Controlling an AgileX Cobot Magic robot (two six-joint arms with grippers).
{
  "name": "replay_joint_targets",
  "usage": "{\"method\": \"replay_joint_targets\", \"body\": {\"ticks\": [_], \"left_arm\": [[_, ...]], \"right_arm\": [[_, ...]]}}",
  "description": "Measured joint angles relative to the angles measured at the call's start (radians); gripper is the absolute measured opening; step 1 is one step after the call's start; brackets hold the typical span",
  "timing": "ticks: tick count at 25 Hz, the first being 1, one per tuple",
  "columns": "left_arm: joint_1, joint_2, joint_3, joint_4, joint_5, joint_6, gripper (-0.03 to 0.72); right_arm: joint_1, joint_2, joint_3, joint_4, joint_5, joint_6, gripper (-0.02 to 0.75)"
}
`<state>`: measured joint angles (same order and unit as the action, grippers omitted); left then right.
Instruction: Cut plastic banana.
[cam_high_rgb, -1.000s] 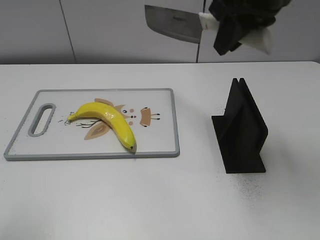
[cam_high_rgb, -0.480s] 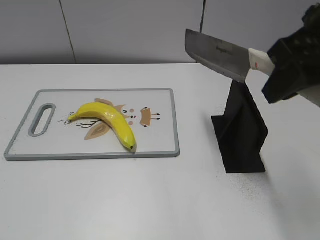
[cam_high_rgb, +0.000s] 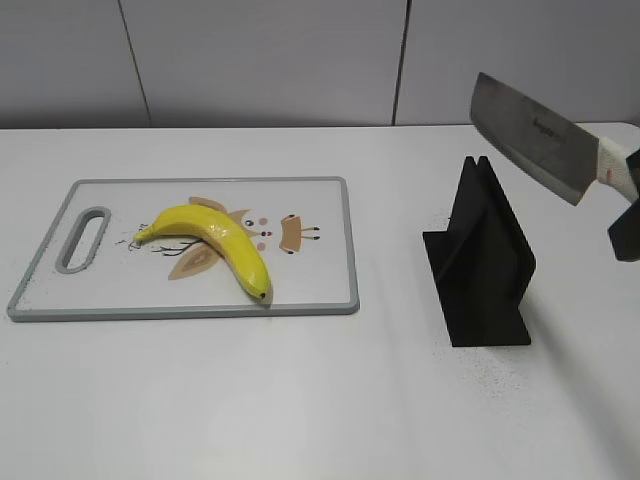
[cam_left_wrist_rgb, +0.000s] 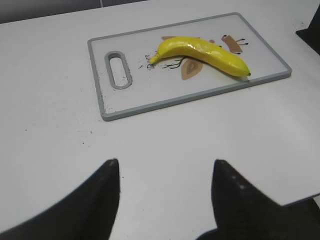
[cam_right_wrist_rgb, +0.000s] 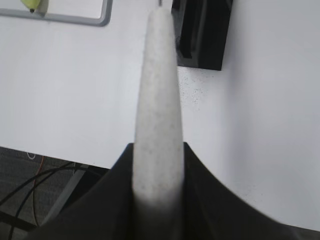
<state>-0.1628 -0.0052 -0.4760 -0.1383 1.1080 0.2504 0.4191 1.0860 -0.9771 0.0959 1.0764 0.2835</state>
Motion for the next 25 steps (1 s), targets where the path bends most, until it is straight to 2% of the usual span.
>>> {"method": "replay_joint_targets", "body": {"ticks": [7,13,25], "left_arm": [[0.000,0.000,0.002,0.000,-0.015,0.000,0.561],[0.000,0.000,0.002,0.000,-0.018,-0.002,0.557],[0.000,0.000,0.003,0.000,-0.018,-0.003,0.526]], "right_arm": [[0.000,-0.025,0.053,-0.031,-0.080,0.066,0.165],[0.000,0.020,0.057,-0.125,-0.139,0.146,0.165],[0.000,0.185,0.057,-0.138,-0.209,0.149,0.165]]}}
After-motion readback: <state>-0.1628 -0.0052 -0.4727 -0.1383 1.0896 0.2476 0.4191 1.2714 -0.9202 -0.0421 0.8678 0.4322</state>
